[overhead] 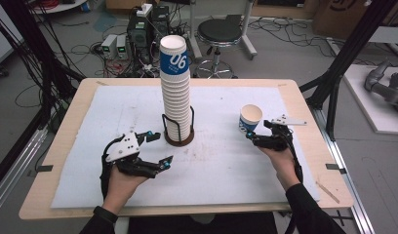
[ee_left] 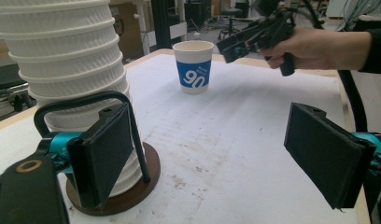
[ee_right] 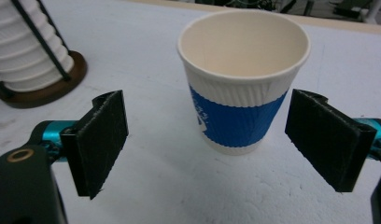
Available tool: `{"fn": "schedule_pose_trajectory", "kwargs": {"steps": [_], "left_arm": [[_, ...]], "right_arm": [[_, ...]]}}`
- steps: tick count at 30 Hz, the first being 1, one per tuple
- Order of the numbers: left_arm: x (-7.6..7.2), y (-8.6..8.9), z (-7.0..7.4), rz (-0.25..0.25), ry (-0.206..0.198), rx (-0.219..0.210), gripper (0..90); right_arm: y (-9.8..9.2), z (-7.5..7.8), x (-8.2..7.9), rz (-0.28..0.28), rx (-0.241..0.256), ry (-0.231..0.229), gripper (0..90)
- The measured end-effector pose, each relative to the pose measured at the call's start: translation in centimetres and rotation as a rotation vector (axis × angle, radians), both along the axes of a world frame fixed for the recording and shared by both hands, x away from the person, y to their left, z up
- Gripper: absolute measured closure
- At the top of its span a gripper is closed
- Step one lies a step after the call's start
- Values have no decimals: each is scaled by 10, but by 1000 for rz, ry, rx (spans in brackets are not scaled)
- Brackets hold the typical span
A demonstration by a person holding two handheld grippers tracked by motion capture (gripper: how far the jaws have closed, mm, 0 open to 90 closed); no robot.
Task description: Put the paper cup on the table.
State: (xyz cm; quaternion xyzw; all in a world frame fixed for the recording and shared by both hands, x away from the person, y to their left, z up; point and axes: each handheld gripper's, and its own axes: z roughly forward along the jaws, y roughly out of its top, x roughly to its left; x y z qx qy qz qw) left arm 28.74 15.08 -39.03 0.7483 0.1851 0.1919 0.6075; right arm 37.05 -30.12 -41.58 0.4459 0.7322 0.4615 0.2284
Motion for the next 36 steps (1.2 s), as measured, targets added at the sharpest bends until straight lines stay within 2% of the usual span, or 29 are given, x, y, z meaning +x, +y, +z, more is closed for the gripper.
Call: {"fn": "schedule_pose_trajectory", "kwargs": {"steps": [5, 10, 14, 16, 22, 26, 27, 29, 33, 36], "left_arm": [[3, 0, 0, 7, 8, -3, 154], [5, -2, -1, 12, 14, -1, 154], [7, -4, 1, 8, 13, -5, 154], [6, -4, 3, 9, 5, -6, 154], [4, -3, 10, -27, -9, -20, 154], [2, -5, 15, -37, -18, -34, 154], [2, -6, 16, -43, -16, -37, 154], [3, -9, 18, -64, -7, -40, 153], [5, -16, 23, -111, 19, -38, 154], [5, -19, 26, -125, 26, -46, 154]], "right_arm": [[-2, 13, -18, 65, 46, -35, 137], [-1, 21, -30, 118, 79, -67, 137], [0, 26, -36, 200, 131, -80, 137], [2, 30, -39, 237, 139, -78, 138], [6, 44, -44, 342, 166, -117, 138], [8, 49, -47, 455, 187, -165, 138], [7, 50, -48, 485, 199, -192, 138], [7, 52, -48, 545, 219, -192, 138], [9, 57, -51, 591, 227, -190, 138], [12, 61, -53, 620, 240, -197, 138]]}}
